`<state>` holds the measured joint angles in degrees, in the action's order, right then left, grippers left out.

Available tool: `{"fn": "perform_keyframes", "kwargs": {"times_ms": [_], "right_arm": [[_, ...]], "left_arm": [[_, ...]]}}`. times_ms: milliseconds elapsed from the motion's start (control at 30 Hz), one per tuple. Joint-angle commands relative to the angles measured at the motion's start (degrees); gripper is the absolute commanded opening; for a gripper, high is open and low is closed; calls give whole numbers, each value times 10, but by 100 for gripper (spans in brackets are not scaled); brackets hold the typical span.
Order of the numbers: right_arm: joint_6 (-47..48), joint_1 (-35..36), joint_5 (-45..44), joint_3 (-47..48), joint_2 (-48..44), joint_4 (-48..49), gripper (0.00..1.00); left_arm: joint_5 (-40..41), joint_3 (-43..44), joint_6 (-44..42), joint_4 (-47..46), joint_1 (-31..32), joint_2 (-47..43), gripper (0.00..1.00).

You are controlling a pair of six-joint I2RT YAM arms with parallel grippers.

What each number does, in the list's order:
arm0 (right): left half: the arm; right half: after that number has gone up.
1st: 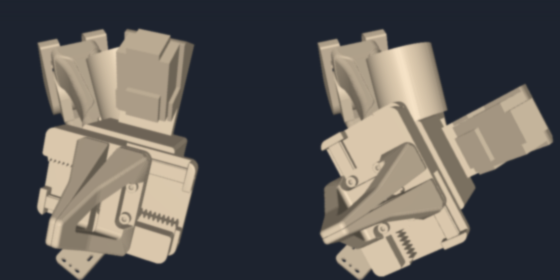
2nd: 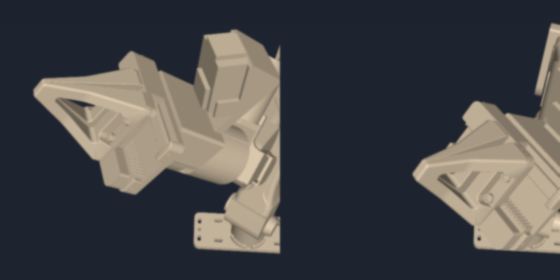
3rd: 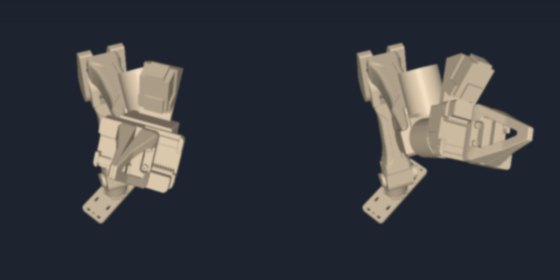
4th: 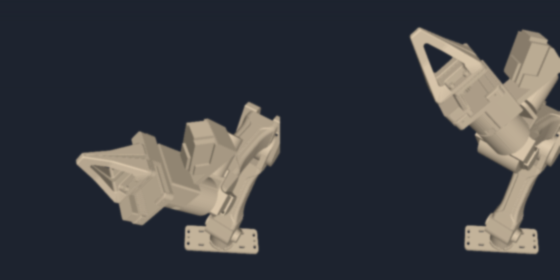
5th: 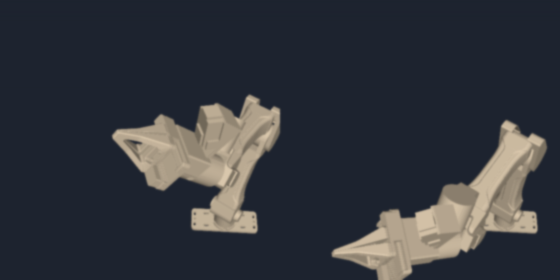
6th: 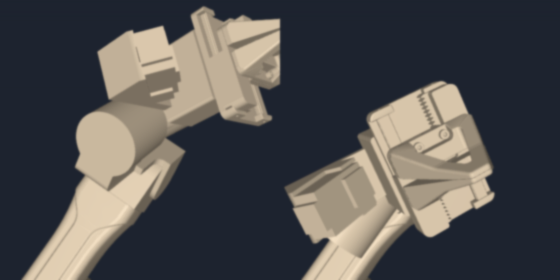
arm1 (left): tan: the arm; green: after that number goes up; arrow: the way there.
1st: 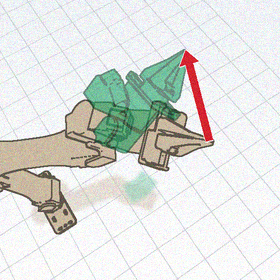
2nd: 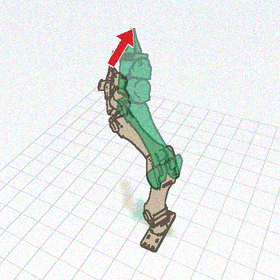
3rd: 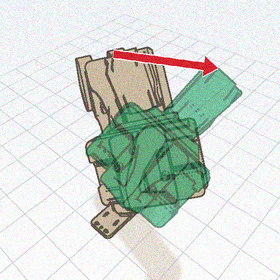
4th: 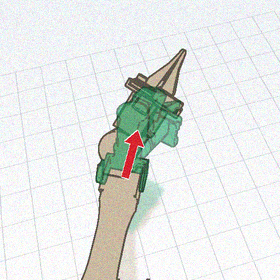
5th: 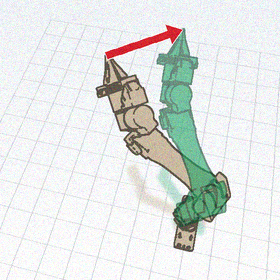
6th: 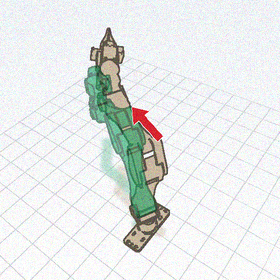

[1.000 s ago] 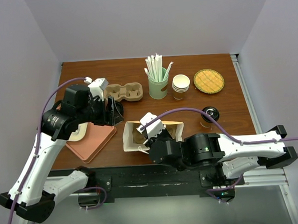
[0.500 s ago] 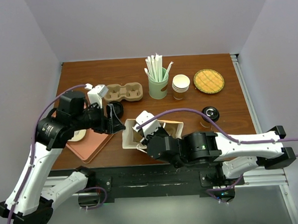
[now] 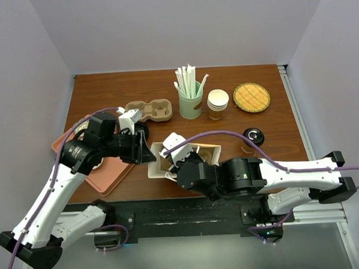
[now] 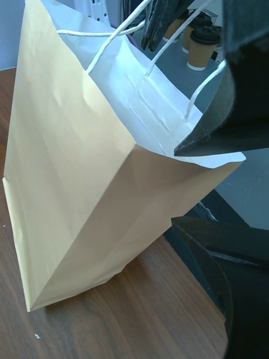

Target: Pack the takeout coffee

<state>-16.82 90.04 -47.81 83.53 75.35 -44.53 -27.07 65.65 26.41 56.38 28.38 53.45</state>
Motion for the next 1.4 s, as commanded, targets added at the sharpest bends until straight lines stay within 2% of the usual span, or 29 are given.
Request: {"fn": "perform_keyframes", "kwargs": {"times_ms": [0,200,300,333,400,467,500,533,633,767,900,1033,1133,1233,1367], "right_arm": [[15,-1,-5,10,-14,19,0],[14,-7,-25,28,-13,28,0],[-20,-14,-54,50,-13,3,13],[-63,-14,-63,61,-12,-15,24],[-122,-18,-82,114,-6,-90,28],[-226,-17,-87,171,-4,-150,37],[-272,-18,-97,191,-1,-230,41],[-356,-19,-100,220,-2,-270,44],[-446,-19,-99,228,-15,-387,48],[-505,-29,-65,159,-71,-386,51],[-511,-41,-53,124,-79,-384,53],[-463,-72,-37,125,-56,-385,55],[-451,-98,-22,119,-46,-382,56],[-422,-129,-25,100,-42,-375,56],[-312,-231,37,73,-58,-270,56]], "left_arm": [[-12,20,10,-30,22,16,37],[39,33,35,-47,83,31,1],[58,30,60,-58,85,25,0],[62,26,67,-64,85,17,0],[79,23,93,-69,85,9,0],[89,21,107,-65,86,7,0],[92,21,120,-56,85,9,0],[94,26,124,-51,86,14,0],[103,44,141,-39,86,20,0],[143,94,152,31,86,53,0],[162,140,175,103,86,97,0],[202,131,180,116,81,105,0],[123,89,162,97,62,125,0],[139,93,151,98,62,132,0],[184,133,138,118,61,143,1]]}}
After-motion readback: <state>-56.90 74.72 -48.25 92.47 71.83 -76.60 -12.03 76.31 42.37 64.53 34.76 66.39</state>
